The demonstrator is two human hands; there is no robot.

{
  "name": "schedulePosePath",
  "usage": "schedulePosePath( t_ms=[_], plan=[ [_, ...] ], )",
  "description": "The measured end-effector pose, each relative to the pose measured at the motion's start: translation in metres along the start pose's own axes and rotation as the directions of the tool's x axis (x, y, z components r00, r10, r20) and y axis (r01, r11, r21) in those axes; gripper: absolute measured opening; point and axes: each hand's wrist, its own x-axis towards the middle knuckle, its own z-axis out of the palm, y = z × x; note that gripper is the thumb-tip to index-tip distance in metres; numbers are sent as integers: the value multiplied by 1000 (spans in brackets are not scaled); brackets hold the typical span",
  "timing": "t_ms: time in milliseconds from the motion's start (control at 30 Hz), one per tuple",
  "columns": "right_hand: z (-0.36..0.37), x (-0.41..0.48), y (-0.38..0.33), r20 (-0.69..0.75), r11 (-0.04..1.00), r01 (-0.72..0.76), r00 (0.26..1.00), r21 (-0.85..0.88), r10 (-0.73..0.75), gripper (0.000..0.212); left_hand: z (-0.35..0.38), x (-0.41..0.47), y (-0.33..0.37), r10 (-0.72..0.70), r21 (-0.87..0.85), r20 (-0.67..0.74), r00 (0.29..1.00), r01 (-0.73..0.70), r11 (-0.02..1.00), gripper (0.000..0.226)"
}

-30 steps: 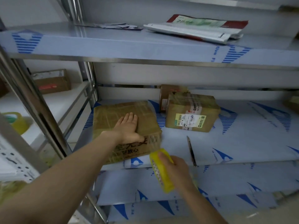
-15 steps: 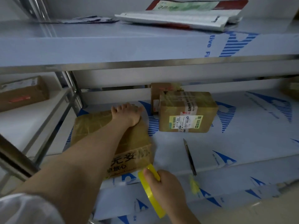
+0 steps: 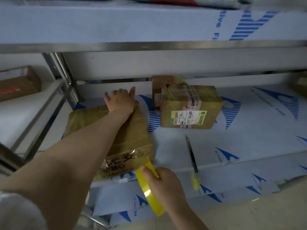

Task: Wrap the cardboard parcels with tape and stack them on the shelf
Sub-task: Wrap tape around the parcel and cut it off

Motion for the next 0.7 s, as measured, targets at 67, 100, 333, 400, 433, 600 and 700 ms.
schedulePosePath(
  t_ms=[67,100,333,400,433,600,700],
  plan=[
    [-1,1,-1,-4,998,-3,1000,55,3,56,-12,-21,4,89,2,100,991,-90,996,75],
    [0,2,0,-1,997,0,1000,78,0,55,-15,-37,6,129,-12,185,974,-129,992,90],
    [3,4,-2,-17,990,-16,1000,143,18,55,-11,-106,12,213,-51,215,953,-207,977,78],
    [3,5,-1,-29,988,-12,999,156,16,54,-12,-111,15,221,22,181,958,-229,973,84],
    [4,6,-2,-21,988,-13,1000,151,16,52,-10,-116,17,238,3,203,950,-244,970,89],
    [8,5,-5,-14,991,-21,1000,135,23,47,-5,-124,14,268,-111,210,940,-249,962,81],
    [7,6,-5,14,985,-46,999,168,45,47,-9,-135,14,320,-51,83,944,-317,947,70]
  ],
)
